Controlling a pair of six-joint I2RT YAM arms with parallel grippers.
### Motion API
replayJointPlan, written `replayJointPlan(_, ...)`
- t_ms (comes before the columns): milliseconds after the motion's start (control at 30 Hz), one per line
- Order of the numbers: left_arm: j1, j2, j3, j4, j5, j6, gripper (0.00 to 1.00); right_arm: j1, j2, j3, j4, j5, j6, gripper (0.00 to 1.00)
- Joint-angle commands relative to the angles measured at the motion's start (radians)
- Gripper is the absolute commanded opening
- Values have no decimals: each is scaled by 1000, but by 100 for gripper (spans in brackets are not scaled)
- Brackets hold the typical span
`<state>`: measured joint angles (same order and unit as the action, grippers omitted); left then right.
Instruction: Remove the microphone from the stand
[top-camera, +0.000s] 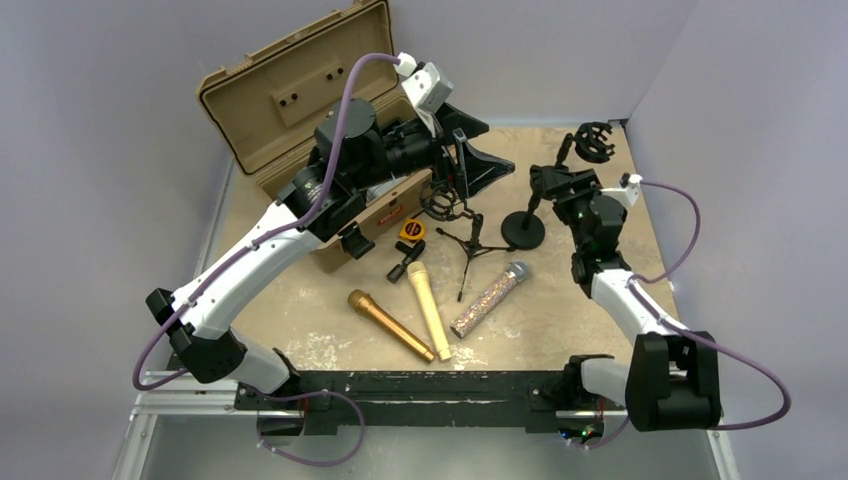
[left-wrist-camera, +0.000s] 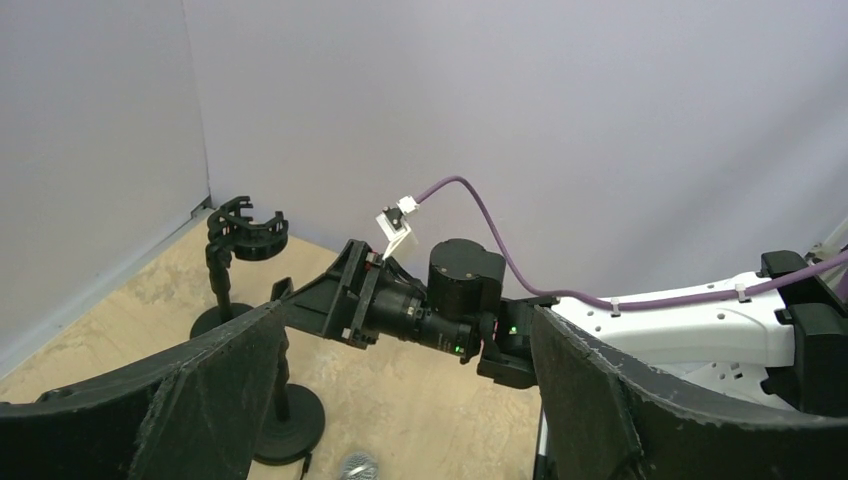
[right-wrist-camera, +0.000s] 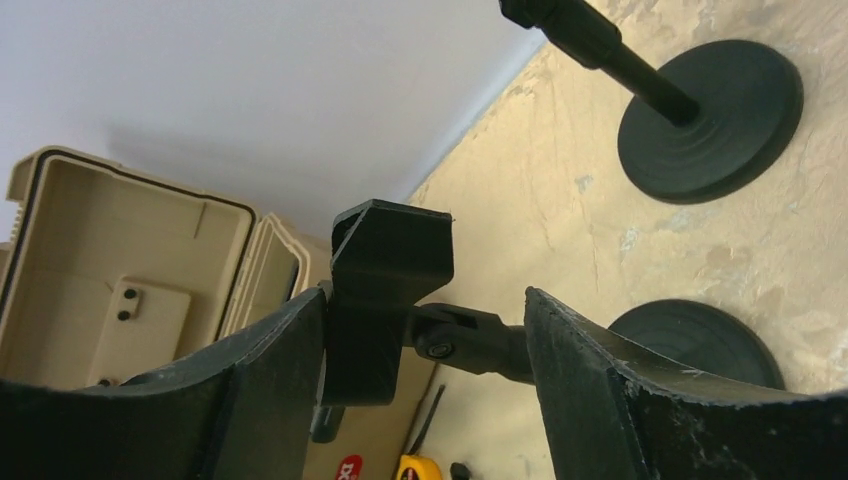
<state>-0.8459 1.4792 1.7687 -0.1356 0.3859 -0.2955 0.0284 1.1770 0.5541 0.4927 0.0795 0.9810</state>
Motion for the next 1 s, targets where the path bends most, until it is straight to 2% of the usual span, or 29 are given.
replayJointPlan(0, -5, -25, -1, 42, -1, 1, 90, -8, 95, -27, -283, 53, -110, 68)
replayJointPlan(133, -4, -28, 5, 38, -5, 1, 90, -9, 76, 28, -298, 42, -140, 79)
replayJointPlan(267, -4, -29, 24, 28, -23, 0, 90, -7, -33, 130, -328, 25, -225, 95)
replayJointPlan(333, -4, -34, 24, 33, -52, -2, 90, -7, -97, 182, -345, 30, -261, 98)
replayJointPlan(467, -4, -44, 42, 6, -133, 18, 91, -7, -184, 284, -399, 95, -350, 99)
replayJointPlan(600, -4, -97, 19, -10, -290, 63, 91, -8, -225, 381, -435, 137, -487, 99)
replayJointPlan(733, -2, -217, -101, 91, -497, 124, 91, -7, -276, 456, -366, 5, -634, 99)
replayJointPlan(967, -4, -439, -348, 377, -801, 256, 92, -7, -302, 556, -213, -259, -622, 99)
